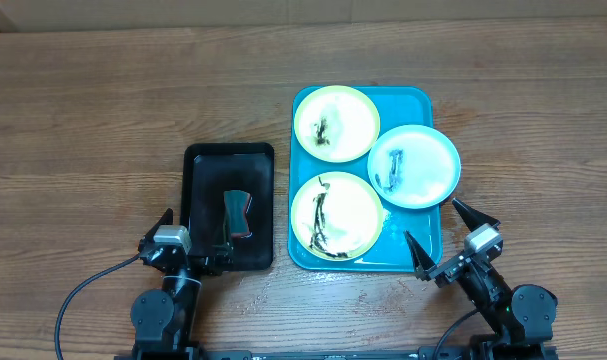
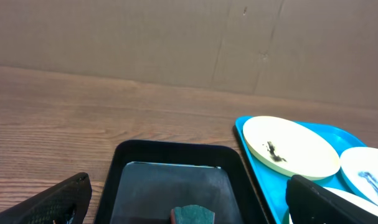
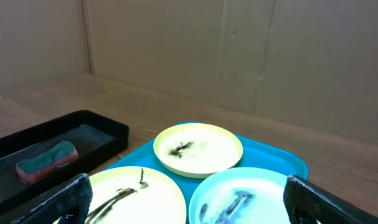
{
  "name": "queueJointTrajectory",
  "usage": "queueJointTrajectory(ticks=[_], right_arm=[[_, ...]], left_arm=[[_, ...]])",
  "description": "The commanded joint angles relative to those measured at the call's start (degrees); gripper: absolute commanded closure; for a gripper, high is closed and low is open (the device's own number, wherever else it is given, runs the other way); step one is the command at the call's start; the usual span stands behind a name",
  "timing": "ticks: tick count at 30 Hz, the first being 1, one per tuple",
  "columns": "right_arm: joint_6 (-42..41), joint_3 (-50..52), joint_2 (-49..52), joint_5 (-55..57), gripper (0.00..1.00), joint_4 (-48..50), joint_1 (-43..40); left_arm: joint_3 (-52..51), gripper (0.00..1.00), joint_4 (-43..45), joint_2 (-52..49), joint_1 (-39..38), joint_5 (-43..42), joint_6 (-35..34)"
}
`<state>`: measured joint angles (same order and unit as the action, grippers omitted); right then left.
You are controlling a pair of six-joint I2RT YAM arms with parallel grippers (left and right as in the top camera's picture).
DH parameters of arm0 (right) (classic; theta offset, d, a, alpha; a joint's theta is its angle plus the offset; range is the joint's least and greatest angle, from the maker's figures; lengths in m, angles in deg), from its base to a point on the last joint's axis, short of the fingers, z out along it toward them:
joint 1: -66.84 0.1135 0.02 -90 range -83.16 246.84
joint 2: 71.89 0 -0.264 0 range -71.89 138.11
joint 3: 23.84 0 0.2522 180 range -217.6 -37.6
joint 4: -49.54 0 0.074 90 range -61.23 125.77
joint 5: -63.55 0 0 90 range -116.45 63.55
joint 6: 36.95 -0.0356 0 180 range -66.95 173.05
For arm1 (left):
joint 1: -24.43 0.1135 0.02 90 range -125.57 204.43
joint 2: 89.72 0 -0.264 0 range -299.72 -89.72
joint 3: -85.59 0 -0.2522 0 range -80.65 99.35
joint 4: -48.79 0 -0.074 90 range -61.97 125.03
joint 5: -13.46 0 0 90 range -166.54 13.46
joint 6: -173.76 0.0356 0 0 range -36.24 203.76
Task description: Clean dirty plates on tray and stack at the side
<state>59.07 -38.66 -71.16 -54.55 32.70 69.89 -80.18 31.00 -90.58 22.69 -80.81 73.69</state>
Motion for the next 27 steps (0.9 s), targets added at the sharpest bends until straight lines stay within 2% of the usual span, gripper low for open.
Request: queueJointTrajectory(ticks=[1,17,23,27], right_arm=[[-0.28,0.61,-0.5,0.17,0.0,0.22,0.22],[-0.28,0.61,-0.52,0.17,0.0,0.22,0.22],[-0.28,0.61,-0.52,0.17,0.0,2.29,0.22],[-0.31,0.61,-0.52,0.15,0.0,2.16,0.22]], left_arm=[[-0.2,0.0,-0.07,0.52,0.37,0.22,0.24],[-0.2,0.0,-0.07,0.52,0.37,0.22,0.24],[-0.2,0.0,4.79,0.55,0.39,7.43,2.32],[-0.2,0.0,4.28,0.52,0.28,2.8,1.01]])
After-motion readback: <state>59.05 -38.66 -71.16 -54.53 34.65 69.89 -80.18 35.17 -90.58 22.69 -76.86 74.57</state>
